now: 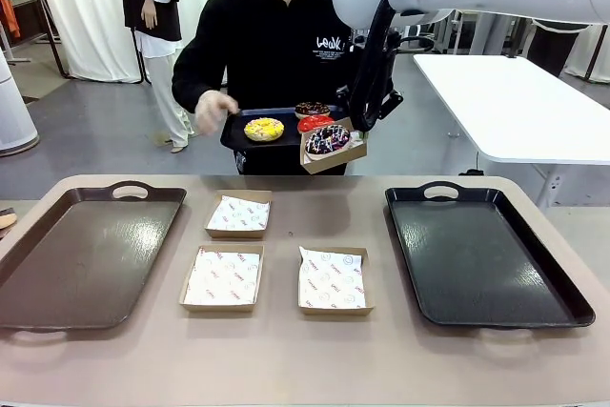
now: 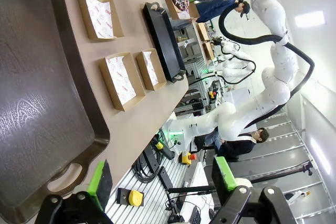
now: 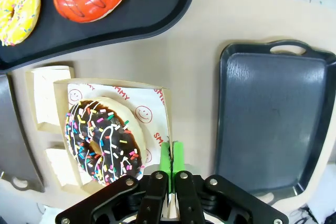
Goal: Individually package the donuts and arrange them on the tray.
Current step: Place the picked Paper togo box on the Handle tray while simultaneously picking up another Paper togo box from the table with the other hand.
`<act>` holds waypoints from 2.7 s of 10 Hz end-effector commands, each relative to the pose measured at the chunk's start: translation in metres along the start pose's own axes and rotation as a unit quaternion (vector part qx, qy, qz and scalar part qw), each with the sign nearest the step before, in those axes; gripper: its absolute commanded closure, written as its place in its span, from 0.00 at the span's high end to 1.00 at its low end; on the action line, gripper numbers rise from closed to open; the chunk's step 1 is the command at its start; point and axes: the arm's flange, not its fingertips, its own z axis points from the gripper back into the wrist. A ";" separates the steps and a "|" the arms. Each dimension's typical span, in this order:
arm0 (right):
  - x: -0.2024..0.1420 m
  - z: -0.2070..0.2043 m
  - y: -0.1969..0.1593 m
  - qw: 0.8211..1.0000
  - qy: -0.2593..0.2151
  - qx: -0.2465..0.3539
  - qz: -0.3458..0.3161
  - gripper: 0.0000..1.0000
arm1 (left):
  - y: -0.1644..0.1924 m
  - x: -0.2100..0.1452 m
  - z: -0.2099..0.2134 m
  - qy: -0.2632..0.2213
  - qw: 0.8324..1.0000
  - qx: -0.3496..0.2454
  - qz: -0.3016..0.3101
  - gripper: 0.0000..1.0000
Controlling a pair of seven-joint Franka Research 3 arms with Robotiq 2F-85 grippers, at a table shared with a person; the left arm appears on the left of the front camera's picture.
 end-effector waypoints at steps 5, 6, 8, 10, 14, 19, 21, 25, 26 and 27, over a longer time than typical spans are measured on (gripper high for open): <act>-0.003 0.001 -0.001 1.000 -0.002 0.000 -0.009 0.00 | -0.001 -0.001 0.001 -0.004 1.000 -0.007 -0.005 1.00; -0.003 0.001 -0.001 1.000 -0.002 0.000 -0.009 0.00 | -0.001 -0.001 0.001 -0.004 1.000 -0.007 -0.005 1.00; -0.003 0.001 -0.001 1.000 -0.002 0.000 -0.009 0.00 | -0.001 -0.001 0.001 -0.004 1.000 -0.007 -0.005 1.00; -0.003 0.001 -0.001 1.000 -0.002 0.000 -0.009 0.00 | -0.001 -0.001 0.001 -0.004 1.000 -0.007 -0.005 1.00; -0.010 0.008 -0.061 0.999 -0.009 -0.013 0.043 0.01 | -0.046 0.040 -0.028 0.042 0.994 0.095 -0.041 1.00; -0.039 -0.014 -0.176 1.000 -0.004 0.009 0.000 0.01 | -0.133 0.145 -0.112 0.100 0.956 0.268 -0.070 1.00; -0.049 -0.028 -0.209 1.000 -0.017 0.005 -0.022 0.01 | -0.146 0.177 -0.155 0.109 0.930 0.344 -0.065 1.00; -0.044 -0.061 -0.233 0.999 -0.009 0.027 -0.036 0.01 | -0.134 0.221 -0.257 0.104 0.876 0.466 -0.075 1.00; -0.045 -0.048 -0.227 0.999 -0.007 0.005 -0.043 0.01 | -0.126 0.224 -0.280 0.085 0.867 0.487 -0.071 1.00; -0.045 -0.048 -0.227 0.999 -0.007 0.005 -0.043 0.01 | -0.118 0.226 -0.305 0.075 0.858 0.502 -0.074 1.00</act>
